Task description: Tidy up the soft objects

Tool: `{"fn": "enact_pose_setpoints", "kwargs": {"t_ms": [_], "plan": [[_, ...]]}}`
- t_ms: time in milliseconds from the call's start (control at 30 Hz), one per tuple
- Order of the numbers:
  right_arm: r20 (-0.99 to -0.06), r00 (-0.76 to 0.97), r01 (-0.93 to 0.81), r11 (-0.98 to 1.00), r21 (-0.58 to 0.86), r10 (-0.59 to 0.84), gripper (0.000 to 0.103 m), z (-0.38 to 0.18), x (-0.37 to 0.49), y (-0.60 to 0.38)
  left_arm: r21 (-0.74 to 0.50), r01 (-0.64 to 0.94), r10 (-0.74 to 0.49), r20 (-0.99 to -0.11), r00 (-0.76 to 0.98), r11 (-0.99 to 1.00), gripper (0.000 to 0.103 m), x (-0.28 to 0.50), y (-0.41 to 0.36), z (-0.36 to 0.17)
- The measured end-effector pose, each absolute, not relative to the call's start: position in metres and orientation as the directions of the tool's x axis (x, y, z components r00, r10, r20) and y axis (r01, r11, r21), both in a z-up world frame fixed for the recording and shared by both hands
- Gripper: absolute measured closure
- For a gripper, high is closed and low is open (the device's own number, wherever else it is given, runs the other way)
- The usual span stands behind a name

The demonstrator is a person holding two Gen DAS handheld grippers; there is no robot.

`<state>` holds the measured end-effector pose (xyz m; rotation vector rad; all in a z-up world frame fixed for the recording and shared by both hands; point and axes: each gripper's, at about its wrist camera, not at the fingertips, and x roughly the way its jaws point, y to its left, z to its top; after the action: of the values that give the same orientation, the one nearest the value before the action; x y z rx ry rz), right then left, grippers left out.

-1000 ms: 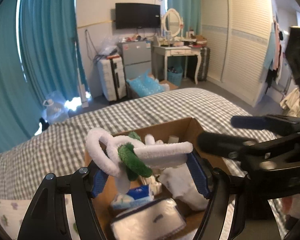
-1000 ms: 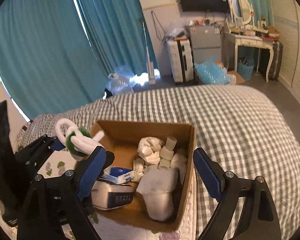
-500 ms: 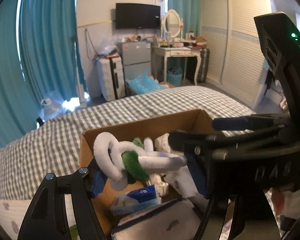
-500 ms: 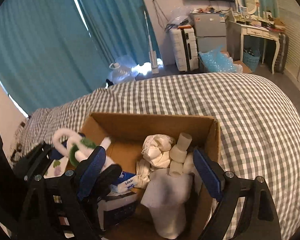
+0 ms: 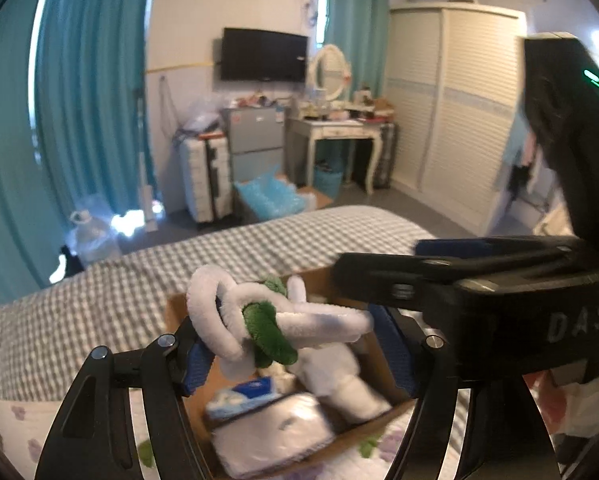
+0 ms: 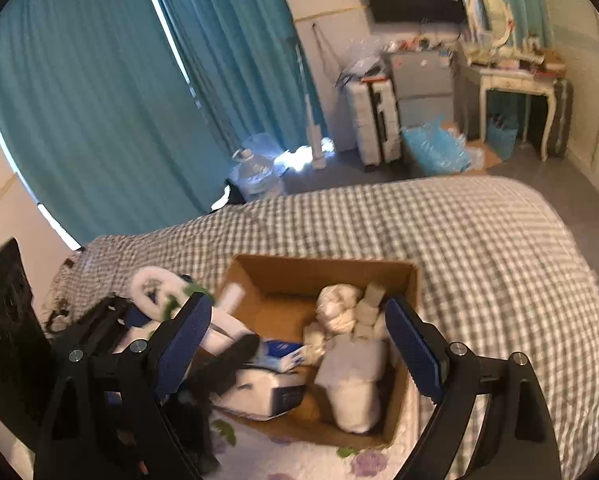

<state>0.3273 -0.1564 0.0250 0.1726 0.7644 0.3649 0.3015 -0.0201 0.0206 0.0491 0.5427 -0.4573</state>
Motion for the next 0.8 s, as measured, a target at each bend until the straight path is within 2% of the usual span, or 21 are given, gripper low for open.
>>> {"fn": "enact_pose_setpoints", "kwargs": {"t_ms": [133, 233, 367, 600, 733, 800], "plan": [[-0.678, 0.602, -0.29, 0.907, 0.306, 0.422, 0.014, 0.018, 0.335, -0.151, -0.047, 0.467, -0.428, -0.491, 0.759, 0.883, 0.032, 0.299, -0.024, 0.019], [-0.703, 0.513, -0.322, 0.869, 0.375, 0.493, 0.014, 0.002, 0.352, -0.147, -0.052, 0.489, -0.45, -0.484, 0.751, 0.871, 0.032, 0.303, -0.023, 0.014], [-0.754, 0.52, -0.266, 0.915, 0.302, 0.4, 0.014, -0.02, 0.373, -0.144, -0.058, 0.5, -0.462, -0.485, 0.742, 0.864, 0.032, 0.311, -0.017, 0.003], [-0.636, 0.662, -0.245, 0.917, 0.316, 0.396, 0.014, -0.007, 0.36, -0.157, 0.002, 0.432, -0.368, -0.522, 0.77, 0.902, 0.032, 0.312, -0.009, -0.014], [-0.546, 0.756, -0.249, 0.929, 0.273, 0.362, 0.014, 0.032, 0.329, -0.166, 0.012, 0.362, -0.313, -0.477, 0.821, 0.932, 0.032, 0.289, -0.003, 0.009], [-0.488, 0.806, -0.253, 0.94, 0.227, 0.335, 0.014, 0.061, 0.302, -0.17, 0.019, 0.326, -0.288, -0.425, 0.858, 0.945, 0.032, 0.265, 0.001, 0.037]]}}
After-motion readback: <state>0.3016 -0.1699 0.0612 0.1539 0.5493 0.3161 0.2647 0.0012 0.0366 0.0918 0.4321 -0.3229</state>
